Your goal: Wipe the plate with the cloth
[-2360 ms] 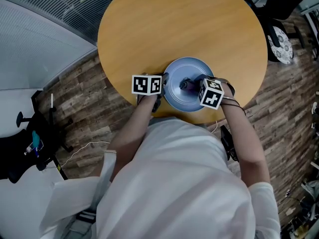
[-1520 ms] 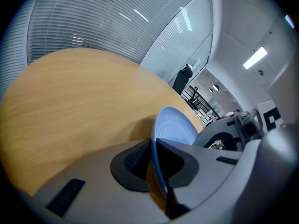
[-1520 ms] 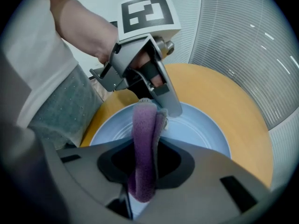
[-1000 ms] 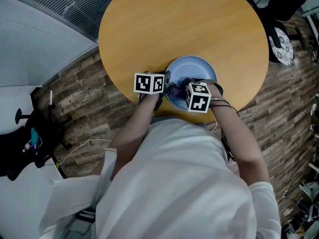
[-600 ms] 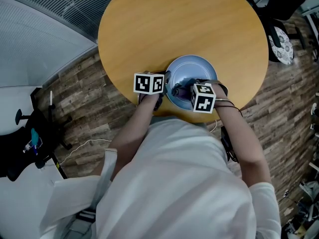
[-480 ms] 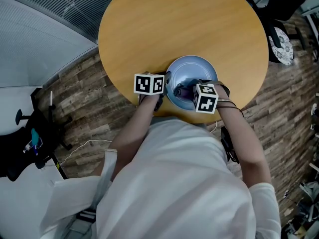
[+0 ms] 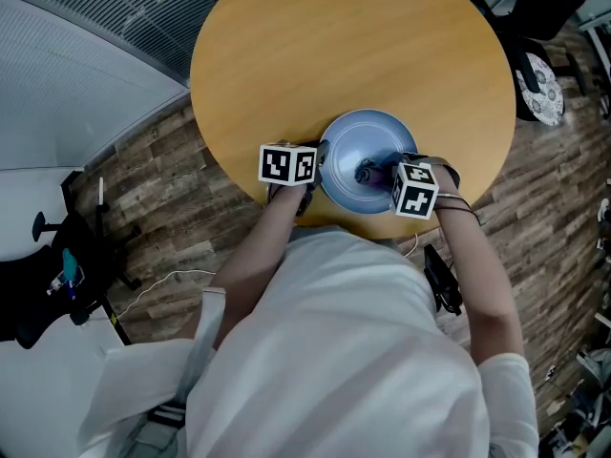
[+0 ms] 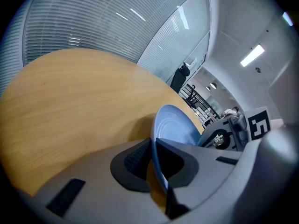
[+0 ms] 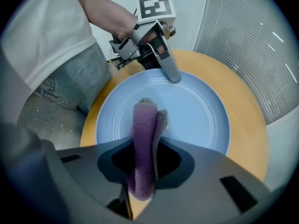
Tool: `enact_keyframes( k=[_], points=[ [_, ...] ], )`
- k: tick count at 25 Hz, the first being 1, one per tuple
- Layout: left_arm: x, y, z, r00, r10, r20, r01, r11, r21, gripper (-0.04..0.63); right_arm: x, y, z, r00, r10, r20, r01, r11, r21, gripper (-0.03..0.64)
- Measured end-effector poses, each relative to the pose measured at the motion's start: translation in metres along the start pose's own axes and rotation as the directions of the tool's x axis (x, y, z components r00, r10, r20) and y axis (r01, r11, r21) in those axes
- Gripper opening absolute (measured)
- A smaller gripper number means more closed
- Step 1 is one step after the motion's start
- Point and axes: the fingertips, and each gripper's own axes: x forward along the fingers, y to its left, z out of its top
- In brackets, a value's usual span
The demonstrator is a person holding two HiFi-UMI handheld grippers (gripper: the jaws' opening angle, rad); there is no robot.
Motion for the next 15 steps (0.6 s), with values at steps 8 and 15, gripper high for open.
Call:
enact_keyframes(
  k=[8,15],
  points=[
    [0.0,0.0,0.0,1.0,-0.01,0.006,0.01,1.0,-0.022,0.028,-0.005,-0.005,-0.014,0.999,-0.021,-0.036,0.019,0.999,-0.043,0.094],
    [-0.002,0.006,-0.005,1.0,-0.007,0.002,0.007,0.999,-0.039,0.028,0.0,0.002,-0.004,1.0,0.003,-0.013,-0.003,0.999,-0.039,0.094]
  ],
)
